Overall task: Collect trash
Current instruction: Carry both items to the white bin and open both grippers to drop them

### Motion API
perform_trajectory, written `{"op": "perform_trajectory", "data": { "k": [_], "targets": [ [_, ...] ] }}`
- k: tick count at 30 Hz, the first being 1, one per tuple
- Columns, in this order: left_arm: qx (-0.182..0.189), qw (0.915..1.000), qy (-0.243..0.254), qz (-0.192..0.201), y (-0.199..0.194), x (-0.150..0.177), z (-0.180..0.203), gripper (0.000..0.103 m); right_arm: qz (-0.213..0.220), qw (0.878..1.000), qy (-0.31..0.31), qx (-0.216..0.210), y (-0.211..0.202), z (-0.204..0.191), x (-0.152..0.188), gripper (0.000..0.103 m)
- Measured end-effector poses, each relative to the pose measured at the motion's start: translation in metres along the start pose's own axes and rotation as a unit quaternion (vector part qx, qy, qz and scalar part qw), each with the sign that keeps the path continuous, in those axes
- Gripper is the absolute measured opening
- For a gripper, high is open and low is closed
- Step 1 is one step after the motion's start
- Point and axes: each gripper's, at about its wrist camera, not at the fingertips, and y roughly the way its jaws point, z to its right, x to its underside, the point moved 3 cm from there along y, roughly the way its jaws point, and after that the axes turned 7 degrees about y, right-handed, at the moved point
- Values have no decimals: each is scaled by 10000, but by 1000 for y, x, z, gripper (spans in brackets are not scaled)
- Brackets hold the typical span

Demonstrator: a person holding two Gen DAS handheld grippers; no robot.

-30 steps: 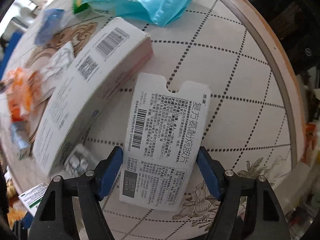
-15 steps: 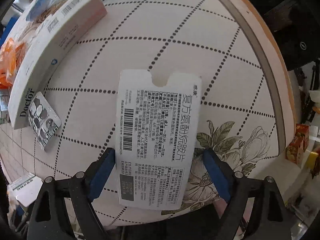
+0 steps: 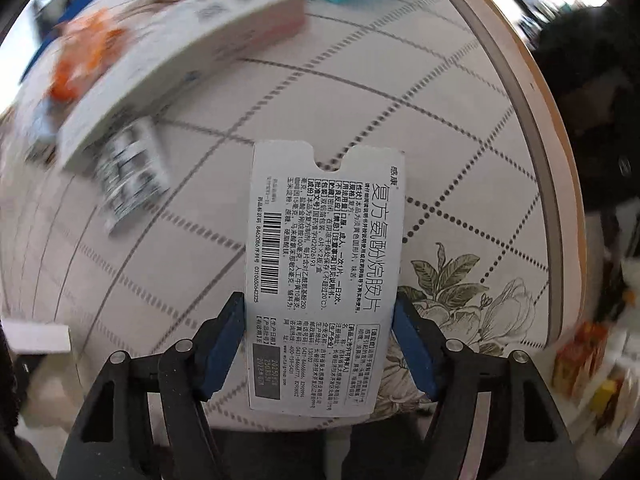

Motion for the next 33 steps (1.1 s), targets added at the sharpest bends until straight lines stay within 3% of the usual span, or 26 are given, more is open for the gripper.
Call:
{"op": "perform_trajectory", "data": {
  "k": [5,9,15,20,23,29,33],
  "targets": [
    [-174,9990,-299,287,-30,30,23,73,193,9948,-793,-607,-37,-4,28,74],
    [-209,9975,-566,359,-48,61,27,73,265,9825,-1607,-905,-57,-6,69,74],
    [-171,9942,-1055,90,-30,131,19,73,-279,9606,-2530,-1116,-43,-4,137,74],
    [113,9848,-1662,-486,39,193,-1,73,-926,9408,-3139,-877,31,-7,199,74],
    [271,9783,-1896,-785,101,218,-7,73,-1175,9370,-3224,-662,93,-16,213,74],
    [730,9673,-2129,-1173,233,241,-15,73,-1373,9369,-3201,-302,219,-33,212,74],
    [1058,9615,-2154,-1336,309,243,-23,73,-1373,9375,-3189,-229,281,-42,213,74]
  ]
}}
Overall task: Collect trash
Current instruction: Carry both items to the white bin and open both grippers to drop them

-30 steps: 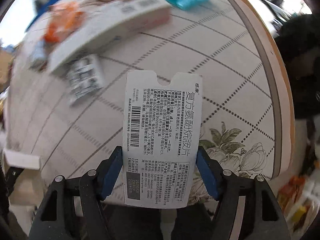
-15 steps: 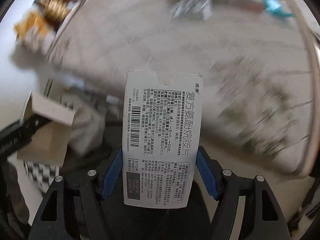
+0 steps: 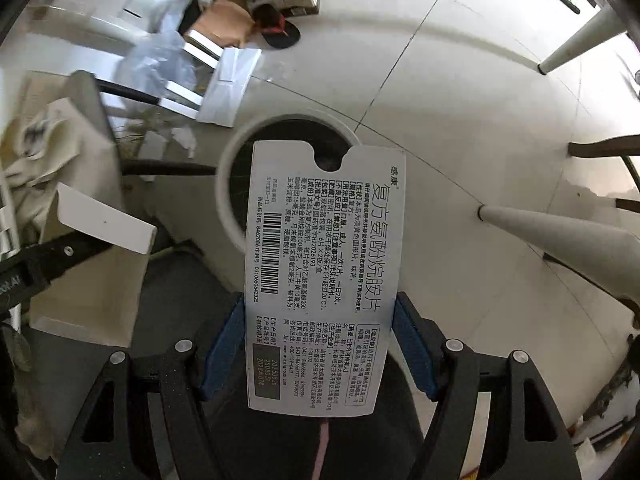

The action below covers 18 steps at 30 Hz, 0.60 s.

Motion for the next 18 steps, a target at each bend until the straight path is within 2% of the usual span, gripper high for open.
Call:
{"op": "perform_trajectory", "data": {
  "k": [4,7,8,12,15,17,18],
  "targets": [
    [391,9989,-74,-257,62,-21,-15,73,-44,10000,66,24,64,-5,-27,74],
    [700,9966,-99,-415,89,-28,-18,73,-124,9998,161,-24,96,3,-40,74],
    [756,9960,-66,-467,95,-29,-19,76,-134,9997,181,-32,101,6,-41,74],
    [794,9952,-4,-566,103,-31,-25,97,-200,9993,269,-152,128,2,-51,74],
    [620,9968,-29,-509,94,-25,-36,97,-277,9988,271,-300,135,-2,-52,76],
    [468,9979,-88,-447,85,-19,-44,97,-221,9990,265,-293,140,-7,-55,103],
    [339,9986,-102,-387,81,-16,-49,97,-146,9991,271,-291,136,-8,-54,103]
  ]
}}
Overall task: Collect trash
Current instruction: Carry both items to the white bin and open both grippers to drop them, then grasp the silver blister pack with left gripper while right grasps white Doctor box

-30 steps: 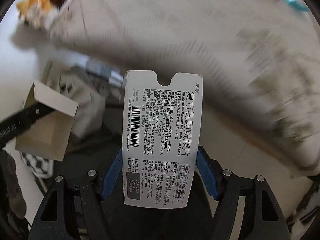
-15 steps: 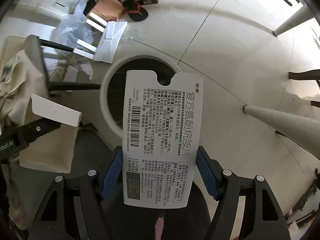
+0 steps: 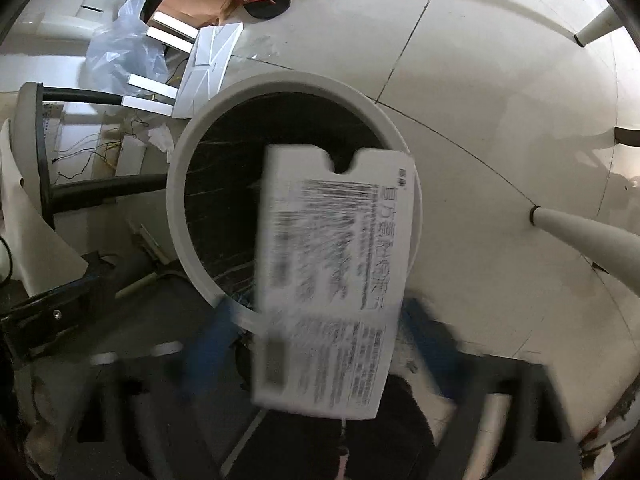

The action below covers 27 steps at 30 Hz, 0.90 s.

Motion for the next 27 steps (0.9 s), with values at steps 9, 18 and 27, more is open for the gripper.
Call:
{"op": "perform_trajectory", "data": {
  "k": [9,18,27],
  "targets": [
    [-1179,9907,21,677,-62,32,-7,97,241,9974,-132,665,-37,-21,18,103],
    [-1242,9898,229,657,-139,66,23,97,616,9914,98,1150,-141,-42,50,103],
    [-1207,9872,552,879,-249,108,58,97,822,9923,257,895,-270,-65,95,103]
  ]
}}
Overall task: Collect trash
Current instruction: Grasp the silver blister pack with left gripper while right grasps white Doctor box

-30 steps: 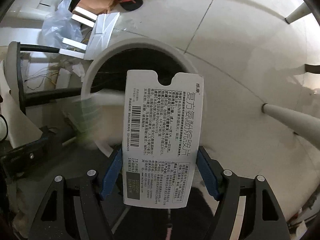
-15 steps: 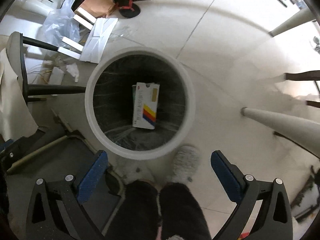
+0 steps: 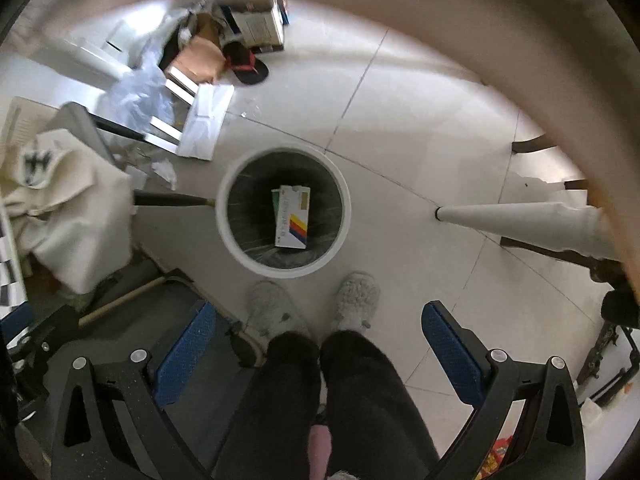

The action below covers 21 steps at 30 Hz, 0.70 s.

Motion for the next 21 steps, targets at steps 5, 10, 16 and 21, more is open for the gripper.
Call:
{"op": "perform_trajectory", "data": {
  "k": [5,10,16,21],
  "targets": [
    [28,9997,128,213,-65,11,2,97,179,9996,75,-180,-71,-1,10,103],
    [-60,9991,127,403,-119,8,1,97,355,9979,233,-487,-137,1,9,103],
    [-110,9962,127,856,-171,-32,31,97,478,9938,602,-806,-195,34,-29,103],
    [-417,9906,347,1259,-194,-83,91,97,553,9964,343,-536,-222,92,-101,103]
  ]
}}
